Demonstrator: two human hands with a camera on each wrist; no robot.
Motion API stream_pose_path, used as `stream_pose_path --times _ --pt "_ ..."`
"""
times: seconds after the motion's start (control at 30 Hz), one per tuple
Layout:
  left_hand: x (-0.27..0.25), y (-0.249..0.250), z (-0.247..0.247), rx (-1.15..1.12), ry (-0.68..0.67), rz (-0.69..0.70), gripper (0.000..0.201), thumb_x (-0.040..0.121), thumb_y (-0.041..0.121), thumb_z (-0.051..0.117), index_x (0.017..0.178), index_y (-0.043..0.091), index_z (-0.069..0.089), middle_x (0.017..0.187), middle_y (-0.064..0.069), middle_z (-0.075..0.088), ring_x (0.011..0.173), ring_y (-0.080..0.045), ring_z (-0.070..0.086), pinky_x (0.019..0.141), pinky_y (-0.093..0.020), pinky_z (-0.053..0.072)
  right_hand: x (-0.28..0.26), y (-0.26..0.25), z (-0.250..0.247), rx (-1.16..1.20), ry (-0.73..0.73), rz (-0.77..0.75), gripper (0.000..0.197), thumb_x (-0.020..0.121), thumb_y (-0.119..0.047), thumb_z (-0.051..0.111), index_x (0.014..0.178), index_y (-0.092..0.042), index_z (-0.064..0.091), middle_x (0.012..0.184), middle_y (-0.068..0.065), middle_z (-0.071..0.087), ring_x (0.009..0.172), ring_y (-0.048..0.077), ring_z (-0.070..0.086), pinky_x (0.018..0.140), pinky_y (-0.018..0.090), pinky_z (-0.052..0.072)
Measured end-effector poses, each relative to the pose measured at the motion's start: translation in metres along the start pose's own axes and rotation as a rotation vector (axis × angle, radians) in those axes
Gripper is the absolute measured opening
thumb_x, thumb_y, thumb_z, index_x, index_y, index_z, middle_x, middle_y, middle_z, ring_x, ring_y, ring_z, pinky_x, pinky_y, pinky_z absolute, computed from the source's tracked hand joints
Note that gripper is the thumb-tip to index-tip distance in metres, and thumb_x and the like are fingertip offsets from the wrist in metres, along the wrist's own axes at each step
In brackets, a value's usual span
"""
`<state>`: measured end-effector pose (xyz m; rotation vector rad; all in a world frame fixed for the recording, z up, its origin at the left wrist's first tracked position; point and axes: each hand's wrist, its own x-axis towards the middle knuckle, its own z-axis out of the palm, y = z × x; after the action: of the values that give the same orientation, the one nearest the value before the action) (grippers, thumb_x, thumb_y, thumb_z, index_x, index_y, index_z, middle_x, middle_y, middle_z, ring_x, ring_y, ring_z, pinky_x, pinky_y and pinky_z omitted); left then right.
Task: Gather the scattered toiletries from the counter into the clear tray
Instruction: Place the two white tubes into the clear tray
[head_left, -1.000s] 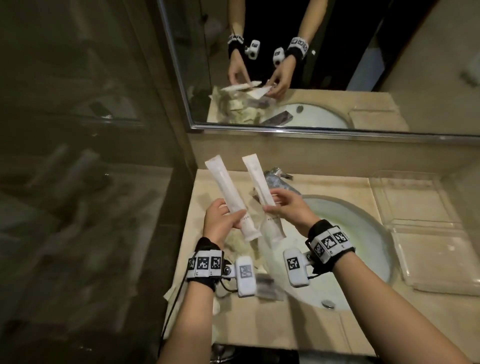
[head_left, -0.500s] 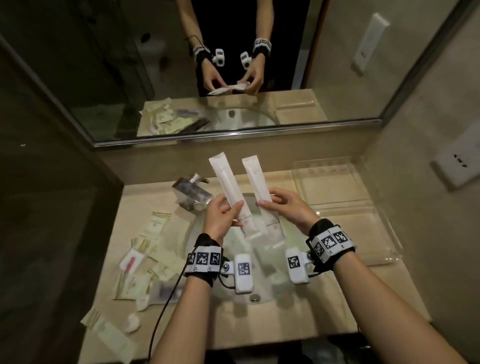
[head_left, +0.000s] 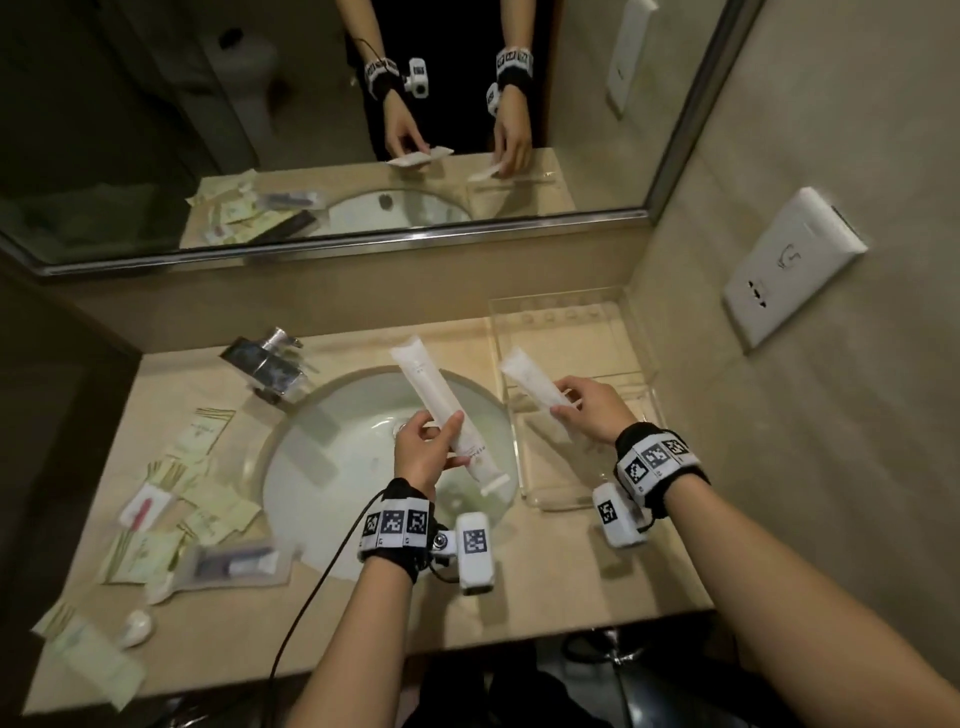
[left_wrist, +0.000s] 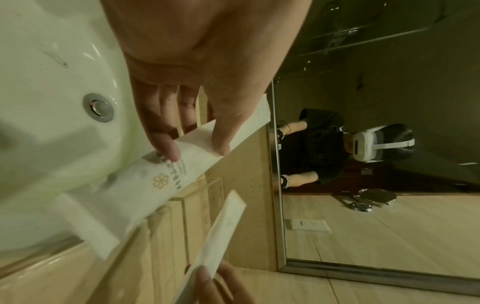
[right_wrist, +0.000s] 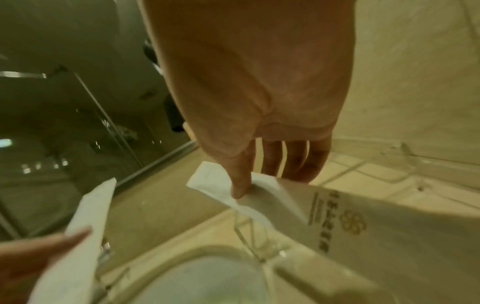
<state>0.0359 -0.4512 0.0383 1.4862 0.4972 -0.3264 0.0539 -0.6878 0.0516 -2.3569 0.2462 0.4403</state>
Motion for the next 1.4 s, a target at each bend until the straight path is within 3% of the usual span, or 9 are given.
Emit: stream_pose_path --times 0.33,0.5,0.67,0.83,0.97,1.03,1.13,1.23,1.4 --pt "0.003 -0.028 -0.007 -0.014 0.021 -0.075 0.027 0.09 0.017 0.064 0.112 0.003 0.059 0.094 -0.021 0.061 0.079 -0.025 0.065 0.058 -0.029 0.061 0.007 0.06 0.043 -0.731 -0.271 0.097 0.033 0.087 -0.012 0.055 0.119 -0.019 0.061 0.12 0.005 0.063 0.11 0.026 0.059 0.093 0.037 0.047" --pt "0.003 -0.035 -0.005 -0.02 -0.015 -0.091 0.02 0.09 0.017 0.064 0.103 0.004 0.058 0.094 -0.022 0.061 0.078 -0.024 0.066 0.06 -0.028 0.061 0.004 0.069 0.053 -0.603 -0.17 0.064 0.031 0.085 -0.011 0.06 0.114 -0.021 0.059 0.12 0.006 0.056 0.106 0.026 0.057 0.092 0.037 0.048" --pt "0.002 -0.037 -0.003 -0.062 -0.023 -0.107 0.032 0.09 0.014 0.064 0.119 0.005 0.055 0.089 -0.012 0.065 0.081 -0.024 0.068 0.064 -0.029 0.061 -0.001 0.076 0.06 -0.536 -0.128 0.037 0.027 0.085 -0.007 0.064 0.108 -0.02 0.063 0.119 0.005 0.056 0.103 0.025 0.057 0.09 0.034 0.049" --pt "0.002 -0.037 0.01 -0.099 -0.04 -0.118 0.027 0.091 0.015 0.062 0.115 0.002 0.058 0.092 -0.015 0.065 0.071 -0.023 0.065 0.068 -0.031 0.062 -0.005 0.084 0.055 -0.427 -0.086 0.068 0.02 0.087 -0.011 0.062 0.104 -0.021 0.065 0.114 0.003 0.06 0.1 0.022 0.06 0.092 0.036 0.051" --pt "0.002 -0.038 0.028 -0.117 -0.106 -0.137 0.031 0.091 0.015 0.062 0.115 -0.004 0.059 0.093 -0.016 0.068 0.079 -0.029 0.068 0.072 -0.032 0.062 -0.008 0.069 0.041 0.126 0.153 0.008 0.01 0.093 -0.018 0.061 0.095 -0.017 0.07 0.099 0.002 0.073 0.089 0.016 0.069 0.079 0.025 0.055" --pt "0.0 -0.039 0.04 -0.139 -0.15 -0.163 0.031 0.09 0.017 0.064 0.113 -0.005 0.061 0.097 -0.018 0.069 0.082 -0.029 0.069 0.073 -0.031 0.062 -0.014 0.054 0.029 0.28 0.143 -0.115 0.015 0.089 -0.025 0.068 0.101 -0.016 0.07 0.097 -0.003 0.074 0.091 0.009 0.068 0.078 0.015 0.051" --pt "-0.003 -0.04 0.057 -0.157 -0.243 -0.212 0.036 0.088 0.022 0.068 0.111 -0.006 0.063 0.099 -0.019 0.07 0.088 -0.028 0.07 0.074 -0.03 0.061 -0.02 0.04 0.019 0.25 -0.024 -0.181 0.024 0.082 -0.028 0.076 0.103 -0.019 0.07 0.09 -0.005 0.075 0.087 0.004 0.069 0.08 0.012 0.05" --pt "-0.005 -0.041 0.069 -0.136 -0.285 -0.249 0.036 0.087 0.023 0.069 0.11 -0.004 0.064 0.098 -0.017 0.07 0.085 -0.027 0.069 0.073 -0.03 0.061 -0.018 0.048 0.011 0.238 -0.065 -0.102 0.017 0.082 -0.016 0.075 0.098 -0.013 0.07 0.078 0.002 0.071 0.065 0.011 0.065 0.062 0.019 0.052" --pt "0.006 -0.054 0.068 0.167 -0.047 -0.134 0.04 0.078 0.02 0.078 0.108 0.004 0.059 0.102 -0.02 0.069 0.073 -0.023 0.065 0.071 -0.035 0.059 -0.012 0.076 -0.006 0.01 0.037 0.031 0.014 0.083 -0.007 0.067 0.094 -0.014 0.071 0.081 0.004 0.068 0.061 0.01 0.058 0.058 0.016 0.045"
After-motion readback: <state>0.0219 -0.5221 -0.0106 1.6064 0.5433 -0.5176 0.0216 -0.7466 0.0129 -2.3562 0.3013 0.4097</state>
